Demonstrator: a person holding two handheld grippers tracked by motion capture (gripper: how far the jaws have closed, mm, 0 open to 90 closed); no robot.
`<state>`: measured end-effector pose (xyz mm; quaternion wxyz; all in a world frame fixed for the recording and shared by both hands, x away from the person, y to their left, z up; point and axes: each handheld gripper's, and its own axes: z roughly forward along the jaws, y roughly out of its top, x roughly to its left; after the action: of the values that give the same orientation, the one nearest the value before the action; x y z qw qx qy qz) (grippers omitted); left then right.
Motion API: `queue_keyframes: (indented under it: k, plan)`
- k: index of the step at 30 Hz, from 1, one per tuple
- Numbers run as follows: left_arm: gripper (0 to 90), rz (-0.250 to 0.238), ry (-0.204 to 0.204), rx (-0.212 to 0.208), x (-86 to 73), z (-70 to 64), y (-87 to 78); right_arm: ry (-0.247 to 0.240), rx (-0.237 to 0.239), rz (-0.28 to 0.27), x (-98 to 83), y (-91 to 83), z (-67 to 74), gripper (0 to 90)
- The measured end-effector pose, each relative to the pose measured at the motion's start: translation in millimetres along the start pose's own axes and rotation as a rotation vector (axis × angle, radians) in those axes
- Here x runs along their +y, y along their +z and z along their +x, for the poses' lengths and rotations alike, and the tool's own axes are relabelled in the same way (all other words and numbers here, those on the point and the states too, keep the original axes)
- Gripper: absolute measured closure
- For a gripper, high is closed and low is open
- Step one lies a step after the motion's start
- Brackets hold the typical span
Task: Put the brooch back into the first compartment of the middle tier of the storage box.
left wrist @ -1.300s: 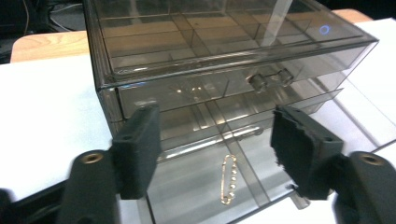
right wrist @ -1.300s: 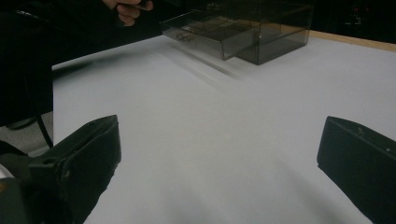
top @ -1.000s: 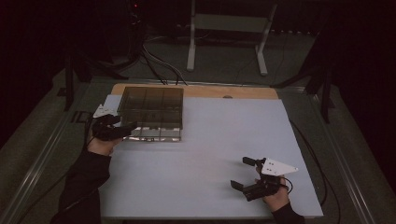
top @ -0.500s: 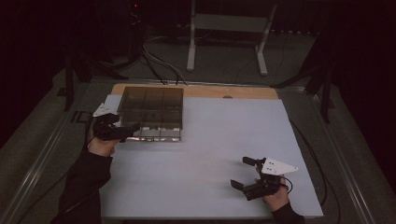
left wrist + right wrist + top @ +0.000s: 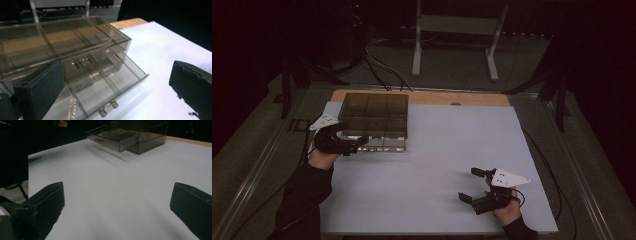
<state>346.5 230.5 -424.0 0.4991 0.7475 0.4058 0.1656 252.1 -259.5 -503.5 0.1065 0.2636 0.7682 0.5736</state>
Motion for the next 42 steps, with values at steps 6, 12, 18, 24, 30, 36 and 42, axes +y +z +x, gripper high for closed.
queue_keyframes:
  k: [6, 12, 18, 24, 30, 36, 42]
  plan:
    - [0.3, -0.014, -0.005, -0.018, 3.0, -9.5, -0.9, -0.004, 0.002, 0.001, -0.1, -0.8, 0.9, 0.0]
    - [0.3, -0.038, -0.014, -0.056, 2.4, -15.0, -3.4, -0.003, 0.005, 0.004, 0.0, 0.0, 1.3, 0.0]
    - [0.3, -0.046, 0.002, -0.058, 0.6, -18.5, -8.7, -0.002, 0.008, -0.002, 0.8, 0.5, 1.6, 0.0]
    - [0.3, -0.039, 0.017, -0.035, -8.6, -24.1, -9.5, -0.009, 0.009, 0.001, 0.9, 1.1, 2.6, 0.0]
    - [0.3, -0.016, 0.022, -0.045, -20.9, -27.8, -5.1, -0.01, 0.012, 0.0, 1.2, 0.5, 2.2, 0.0]
    - [0.3, 0.011, 0.065, -0.068, -35.9, -33.4, -2.2, -0.008, 0.016, 0.0, 1.5, 0.4, 2.7, 0.0]
    - [0.3, -0.013, 0.058, -0.08, -48.9, -35.8, -6.3, -0.008, 0.02, -0.001, 1.7, 0.9, 2.8, 0.0]
